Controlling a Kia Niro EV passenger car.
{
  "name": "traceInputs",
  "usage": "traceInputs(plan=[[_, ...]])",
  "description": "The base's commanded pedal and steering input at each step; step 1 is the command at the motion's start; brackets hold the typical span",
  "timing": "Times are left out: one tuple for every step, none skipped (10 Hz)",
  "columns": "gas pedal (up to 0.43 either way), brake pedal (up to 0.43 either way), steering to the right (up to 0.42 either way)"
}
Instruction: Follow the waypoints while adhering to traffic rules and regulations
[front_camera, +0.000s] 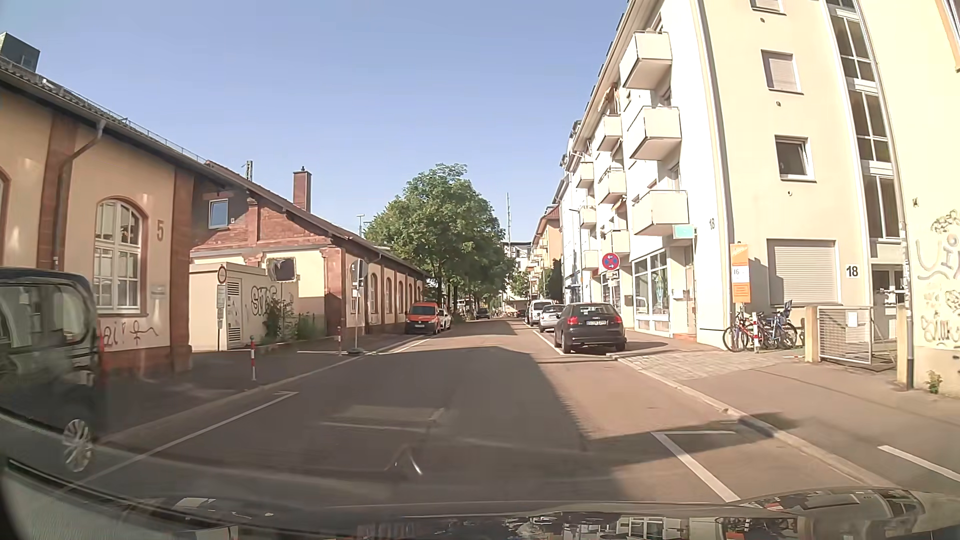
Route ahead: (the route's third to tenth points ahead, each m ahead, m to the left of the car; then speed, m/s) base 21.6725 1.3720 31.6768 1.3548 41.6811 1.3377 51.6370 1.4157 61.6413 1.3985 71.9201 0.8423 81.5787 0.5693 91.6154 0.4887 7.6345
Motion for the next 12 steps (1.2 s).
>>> traceInputs(plan=[[0.098, 0.000, 0.000], [0.098, 0.000, 0.000], [0.098, 0.000, 0.001], [0.098, 0.000, 0.001], [0.098, 0.000, 0.002], [0.098, 0.000, 0.001], [0.098, 0.000, 0.000], [0.098, 0.000, 0.000], [0.087, 0.000, 0.001], [0.079, 0.000, 0.001], [0.079, 0.000, 0.001], [0.079, 0.000, 0.000]])
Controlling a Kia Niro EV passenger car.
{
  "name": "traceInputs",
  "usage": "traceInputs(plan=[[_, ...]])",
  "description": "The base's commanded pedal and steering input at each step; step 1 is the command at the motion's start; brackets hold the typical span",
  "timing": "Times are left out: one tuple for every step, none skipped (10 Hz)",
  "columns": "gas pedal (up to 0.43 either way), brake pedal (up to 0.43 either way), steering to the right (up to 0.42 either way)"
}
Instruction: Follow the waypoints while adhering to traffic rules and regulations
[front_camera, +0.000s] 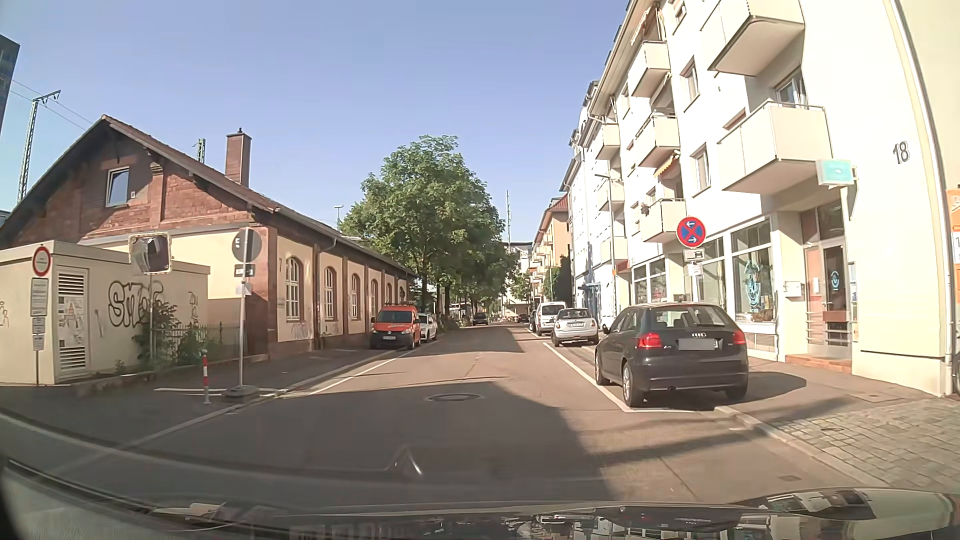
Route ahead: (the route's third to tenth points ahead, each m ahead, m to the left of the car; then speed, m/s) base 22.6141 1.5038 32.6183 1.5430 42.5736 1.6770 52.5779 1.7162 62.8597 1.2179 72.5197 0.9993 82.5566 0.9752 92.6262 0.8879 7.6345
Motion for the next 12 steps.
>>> traceInputs(plan=[[0.079, 0.000, 0.000], [0.079, 0.000, 0.001], [0.079, 0.000, 0.001], [0.079, 0.000, 0.001], [0.079, 0.000, 0.001], [0.079, 0.000, 0.001], [0.079, 0.000, 0.003], [0.079, 0.000, 0.003], [0.079, 0.000, 0.003], [0.079, 0.000, 0.003], [0.079, 0.000, 0.003], [0.079, 0.000, 0.003]])
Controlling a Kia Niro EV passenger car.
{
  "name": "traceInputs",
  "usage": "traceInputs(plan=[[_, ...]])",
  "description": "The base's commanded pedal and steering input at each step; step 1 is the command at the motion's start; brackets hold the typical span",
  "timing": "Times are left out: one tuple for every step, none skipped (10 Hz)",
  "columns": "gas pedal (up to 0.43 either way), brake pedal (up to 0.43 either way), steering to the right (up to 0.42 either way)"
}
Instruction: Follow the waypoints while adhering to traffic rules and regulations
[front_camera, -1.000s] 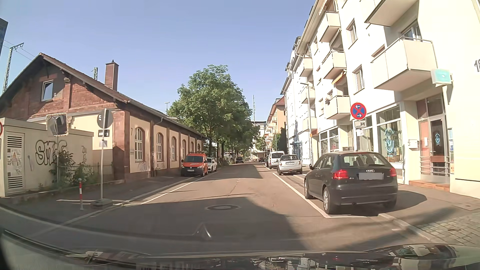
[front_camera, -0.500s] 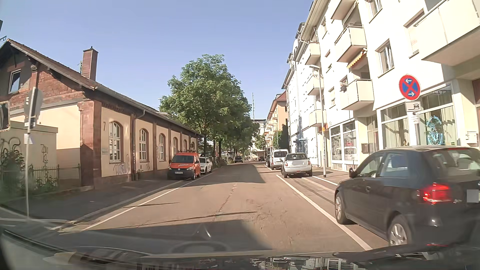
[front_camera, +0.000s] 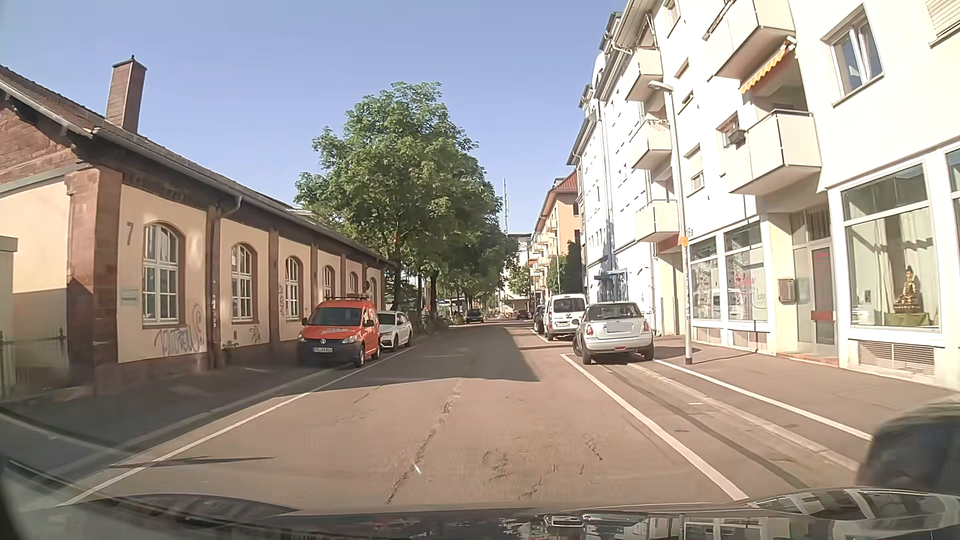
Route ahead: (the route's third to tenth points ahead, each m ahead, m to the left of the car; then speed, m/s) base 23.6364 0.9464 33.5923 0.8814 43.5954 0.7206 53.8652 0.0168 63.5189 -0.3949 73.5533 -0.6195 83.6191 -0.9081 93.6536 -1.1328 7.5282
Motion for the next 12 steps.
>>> traceInputs(plan=[[0.079, 0.000, 0.003], [0.079, 0.000, 0.001], [0.079, 0.000, 0.001], [0.079, 0.000, 0.000], [0.079, 0.000, -0.001], [0.079, 0.000, -0.001], [0.079, 0.000, -0.001], [0.079, 0.000, 0.000], [0.079, 0.000, -0.001], [0.079, 0.000, 0.000], [0.079, 0.000, 0.000], [0.067, 0.000, 0.000]])
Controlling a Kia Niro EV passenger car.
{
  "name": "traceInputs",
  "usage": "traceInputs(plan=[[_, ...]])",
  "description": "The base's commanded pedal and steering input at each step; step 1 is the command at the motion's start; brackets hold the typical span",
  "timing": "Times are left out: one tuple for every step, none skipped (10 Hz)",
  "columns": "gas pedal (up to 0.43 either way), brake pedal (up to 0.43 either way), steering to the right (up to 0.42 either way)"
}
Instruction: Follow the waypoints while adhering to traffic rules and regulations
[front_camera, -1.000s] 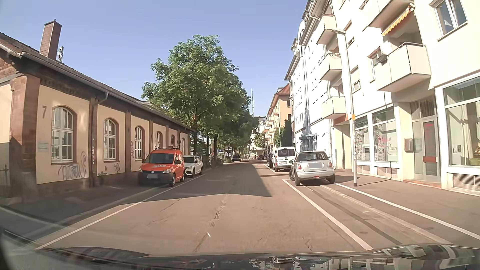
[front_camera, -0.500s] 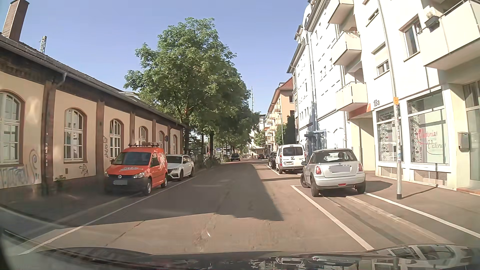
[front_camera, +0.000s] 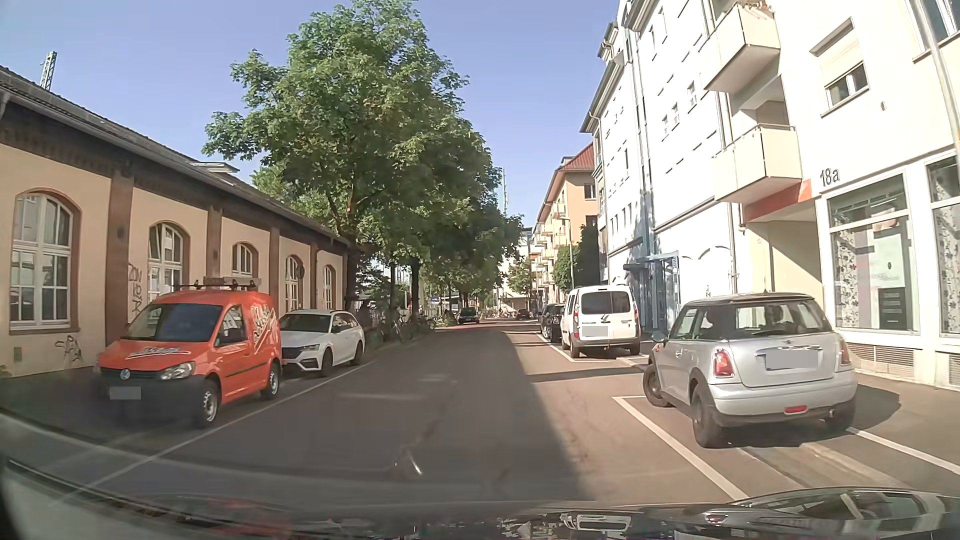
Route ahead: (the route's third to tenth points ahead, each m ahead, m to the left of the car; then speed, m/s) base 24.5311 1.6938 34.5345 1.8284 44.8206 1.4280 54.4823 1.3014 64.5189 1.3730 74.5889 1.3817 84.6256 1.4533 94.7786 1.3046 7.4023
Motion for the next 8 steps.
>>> traceInputs(plan=[[0.059, 0.000, 0.000], [0.059, 0.000, 0.000], [0.047, 0.000, 0.001], [0.047, 0.000, 0.001], [0.047, 0.000, 0.001], [0.039, 0.000, 0.001], [0.039, 0.000, 0.001], [0.039, 0.000, 0.001]])
